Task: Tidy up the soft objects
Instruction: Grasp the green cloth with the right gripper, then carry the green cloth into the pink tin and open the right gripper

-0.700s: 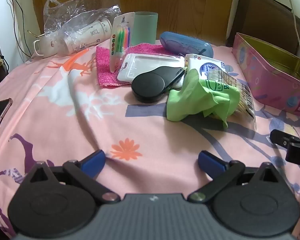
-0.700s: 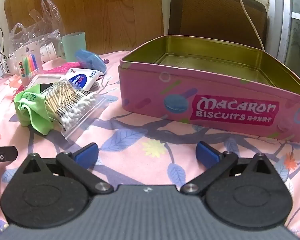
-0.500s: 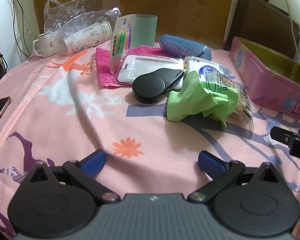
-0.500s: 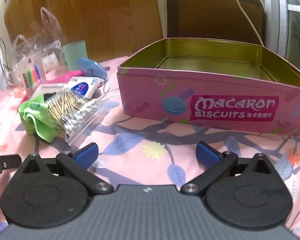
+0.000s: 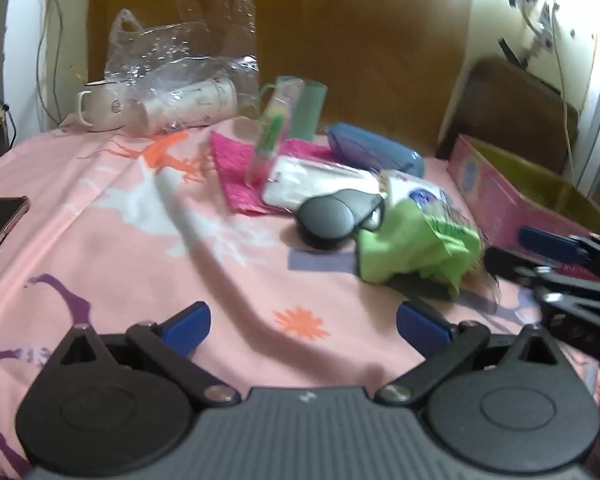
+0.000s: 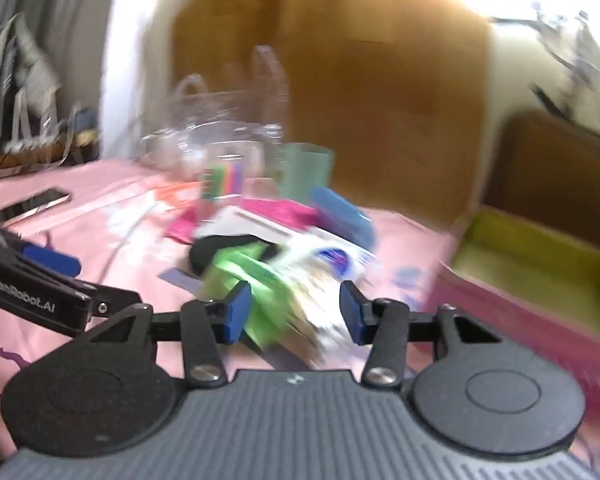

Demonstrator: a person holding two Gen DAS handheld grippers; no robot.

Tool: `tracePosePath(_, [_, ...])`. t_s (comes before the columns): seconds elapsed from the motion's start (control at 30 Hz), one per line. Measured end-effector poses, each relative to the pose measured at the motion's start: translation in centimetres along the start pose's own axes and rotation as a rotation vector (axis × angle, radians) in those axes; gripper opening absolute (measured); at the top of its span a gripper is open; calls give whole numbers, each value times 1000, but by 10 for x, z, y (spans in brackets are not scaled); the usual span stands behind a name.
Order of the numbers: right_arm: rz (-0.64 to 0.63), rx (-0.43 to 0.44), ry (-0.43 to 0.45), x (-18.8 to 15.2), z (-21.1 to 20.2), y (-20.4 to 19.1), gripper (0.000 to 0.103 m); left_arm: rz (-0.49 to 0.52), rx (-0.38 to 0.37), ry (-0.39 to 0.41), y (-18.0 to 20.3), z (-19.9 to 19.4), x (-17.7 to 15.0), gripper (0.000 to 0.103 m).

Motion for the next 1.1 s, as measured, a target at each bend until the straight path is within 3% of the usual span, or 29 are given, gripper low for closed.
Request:
tracePosePath(0.1, [-81,33,-23,4,24,-24,46,-37,-18,20,-10,-9,3,97])
tracePosePath(0.17, [-104,69,-75,-2,34,-34,7,-46,-24,32,-15,-15,4,95])
tracePosePath(0.33, [1,248,-121,-9,7,-39,8,-75,-77,37,-21,-20,10,91])
tracePosePath(0.43, [64,345,-126,-17,-19,-30,9,-111,-217,16,-18,-17,12,90])
tracePosePath(0.5, [67,318,-137,-22,-26,-25,12,-118,-284,4,-12,-13,13,88])
tracePosePath(0.6, [42,253,-155,-33,-26,-24,33,-92,-350,-36,7,-4,11,79])
tracePosePath(0.7, [57,274,-172,-38,-27,-32,46,-81,-389,-97,22,6,2,65])
tracePosePath(0.73, [51,274,-175,-39,-25,-36,47,-82,-396,-120,26,10,-1,54])
tracePosePath(0.8, [44,265,-180,-43,-17,-39,46,-82,-398,-175,30,22,-8,39])
tracePosePath(0.83, [45,261,-160,-42,-17,-38,25,-90,-391,-195,31,28,-10,33])
tracePosePath(0.87, [49,270,-160,-40,-17,-36,17,-92,-387,-192,32,28,-9,28])
tracePosePath(1.0, [119,204,-69,-33,-21,-4,14,-54,-449,-174,51,23,12,27])
tracePosePath(1.1, [153,82,12,-22,-25,28,14,21,-514,-140,85,29,37,27])
Point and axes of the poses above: each gripper's, at about its wrist camera, not at the fingertips, and z roughly the way its jaws point, y to its right, x to its top, the point moved 5 cm from there along z, roughly the way its jaws point, and after that the axes turned 12 degrees about -x, right-handed, at the moved point
